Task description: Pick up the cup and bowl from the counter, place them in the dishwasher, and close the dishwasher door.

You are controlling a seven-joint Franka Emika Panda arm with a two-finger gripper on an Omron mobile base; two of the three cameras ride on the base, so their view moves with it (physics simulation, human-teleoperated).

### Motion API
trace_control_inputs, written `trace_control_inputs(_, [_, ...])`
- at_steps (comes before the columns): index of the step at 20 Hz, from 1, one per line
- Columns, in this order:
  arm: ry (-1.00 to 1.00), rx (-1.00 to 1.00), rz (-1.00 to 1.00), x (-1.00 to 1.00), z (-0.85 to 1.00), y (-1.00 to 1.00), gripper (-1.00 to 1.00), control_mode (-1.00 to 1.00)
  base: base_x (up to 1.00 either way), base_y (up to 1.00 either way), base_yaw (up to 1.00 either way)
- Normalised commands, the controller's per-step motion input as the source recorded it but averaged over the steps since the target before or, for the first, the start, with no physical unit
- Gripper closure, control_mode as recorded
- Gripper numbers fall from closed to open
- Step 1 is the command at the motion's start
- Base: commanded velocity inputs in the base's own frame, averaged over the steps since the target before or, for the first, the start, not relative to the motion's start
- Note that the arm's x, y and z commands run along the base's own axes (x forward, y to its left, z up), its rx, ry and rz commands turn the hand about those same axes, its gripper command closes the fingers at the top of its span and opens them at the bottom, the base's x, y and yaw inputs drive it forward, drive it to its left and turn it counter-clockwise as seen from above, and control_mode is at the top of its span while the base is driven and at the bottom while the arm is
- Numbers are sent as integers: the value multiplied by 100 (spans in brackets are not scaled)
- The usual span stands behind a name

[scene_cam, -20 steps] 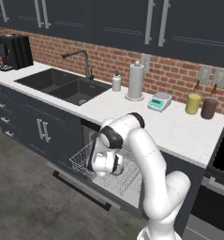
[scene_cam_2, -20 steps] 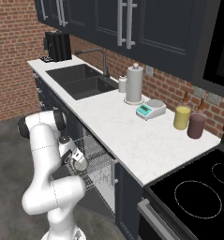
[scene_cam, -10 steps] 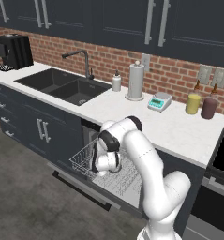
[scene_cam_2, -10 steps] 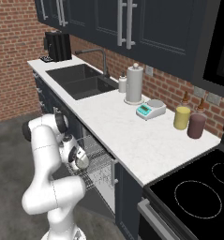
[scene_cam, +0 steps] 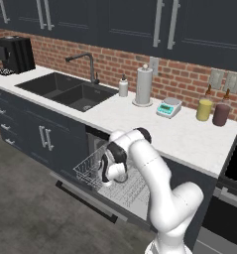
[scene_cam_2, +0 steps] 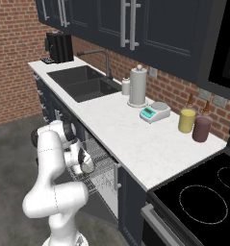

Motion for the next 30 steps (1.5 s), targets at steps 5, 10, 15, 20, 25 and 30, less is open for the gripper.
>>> trace_control_inputs(5, [7, 0, 0, 18, -40, -24, 100, -100, 0, 0, 0])
trace_control_inputs(10, [7, 3, 0, 13, -27, -25, 100, -100, 0, 0, 0])
trace_control_inputs(15, [11, 5, 0, 0, -12, -12, 100, -100, 0, 0, 0])
trace_control_inputs(20, [9, 3, 0, 0, -26, 0, 100, -100, 0, 0, 0])
trace_control_inputs(25, [7, 3, 0, 0, -29, 0, 100, -100, 0, 0, 0])
trace_control_inputs(30, [2, 0, 0, 2, -7, 0, -100, -100, 0, 0, 0])
